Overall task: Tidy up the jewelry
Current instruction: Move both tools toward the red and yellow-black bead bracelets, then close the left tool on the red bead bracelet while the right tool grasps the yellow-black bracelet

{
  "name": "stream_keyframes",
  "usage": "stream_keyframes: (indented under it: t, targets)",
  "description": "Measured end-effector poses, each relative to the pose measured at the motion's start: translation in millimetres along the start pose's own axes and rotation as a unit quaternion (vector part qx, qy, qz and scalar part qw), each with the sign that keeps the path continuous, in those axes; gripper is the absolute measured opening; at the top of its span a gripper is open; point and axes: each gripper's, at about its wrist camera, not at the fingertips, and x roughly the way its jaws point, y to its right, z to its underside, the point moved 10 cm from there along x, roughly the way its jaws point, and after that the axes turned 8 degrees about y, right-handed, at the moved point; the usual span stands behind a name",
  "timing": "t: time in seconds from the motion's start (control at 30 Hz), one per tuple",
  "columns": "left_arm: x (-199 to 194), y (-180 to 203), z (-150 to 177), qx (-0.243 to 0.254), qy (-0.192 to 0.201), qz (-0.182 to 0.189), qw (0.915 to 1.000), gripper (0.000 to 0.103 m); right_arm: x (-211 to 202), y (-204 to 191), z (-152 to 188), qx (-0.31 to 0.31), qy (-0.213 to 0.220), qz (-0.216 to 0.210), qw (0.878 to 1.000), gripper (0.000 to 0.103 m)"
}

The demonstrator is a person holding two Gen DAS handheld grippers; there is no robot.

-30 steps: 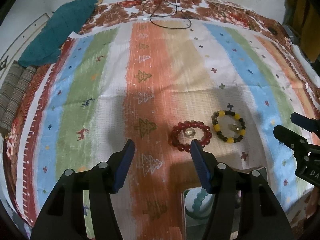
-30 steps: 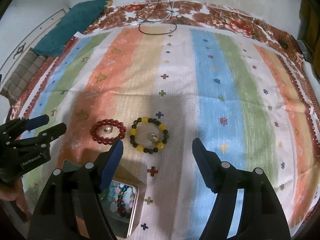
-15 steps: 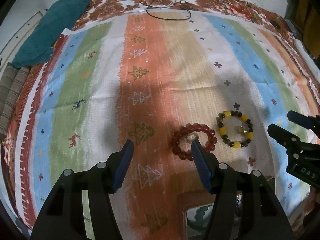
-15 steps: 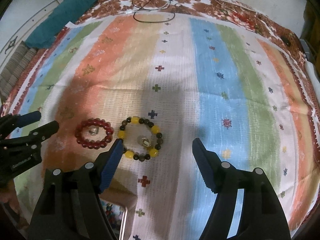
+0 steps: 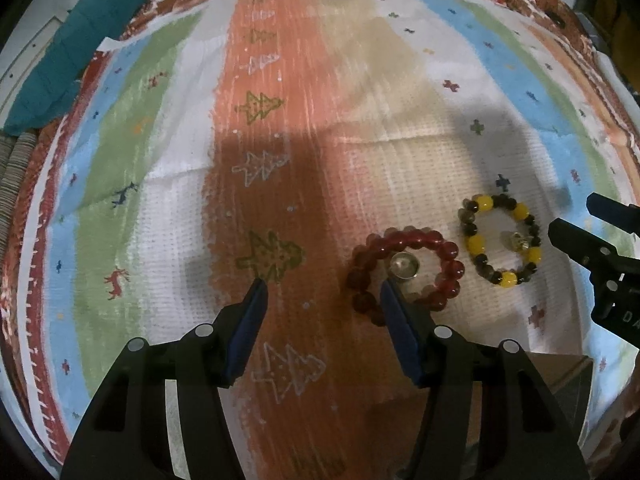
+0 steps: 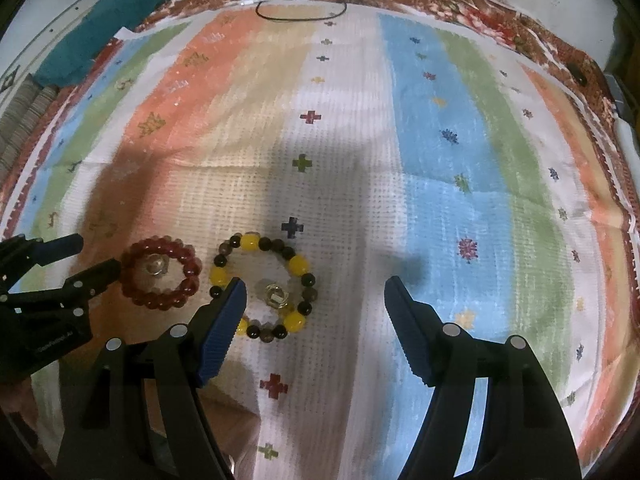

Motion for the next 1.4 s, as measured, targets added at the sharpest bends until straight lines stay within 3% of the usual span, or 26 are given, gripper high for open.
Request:
stream_keyframes:
  t: [0.3,0.43,0.63,0.9,1.13,1.4]
  targets:
    - [12,8,1,0.013,-0.012,0.010,0.9998,0.058,19,-3,0,-0.005,-0.016,0.000,1.000,0.071]
    - [16,7,5,0.023,-0.020,0.000,0.9995,0.051,25,-5,0,-0.009,-0.022,-0.001,1.000,0.071]
    - [20,7,7,0.027,-0.021,-0.002,0.9994,0.050,39,-6,1,-0.013,-0.034,0.004,0.999,0.060]
    - [32,9,3,0.037,-0.019,-0.001,0.9991,0.040,50,-11,3,-0.035,-0.034,0.014,0.999,0.046]
    - [33,11,-2,0.043,-0.006,-0.008,0.9990,0.018,50,-12,0,-0.034,-0.029,0.008,0.999,0.016]
    - [24,11,-11,0.026,0.004,0.003,0.9996,0.013,41,-9,-10,-0.026,-0.013,-0.010,1.000,0.013]
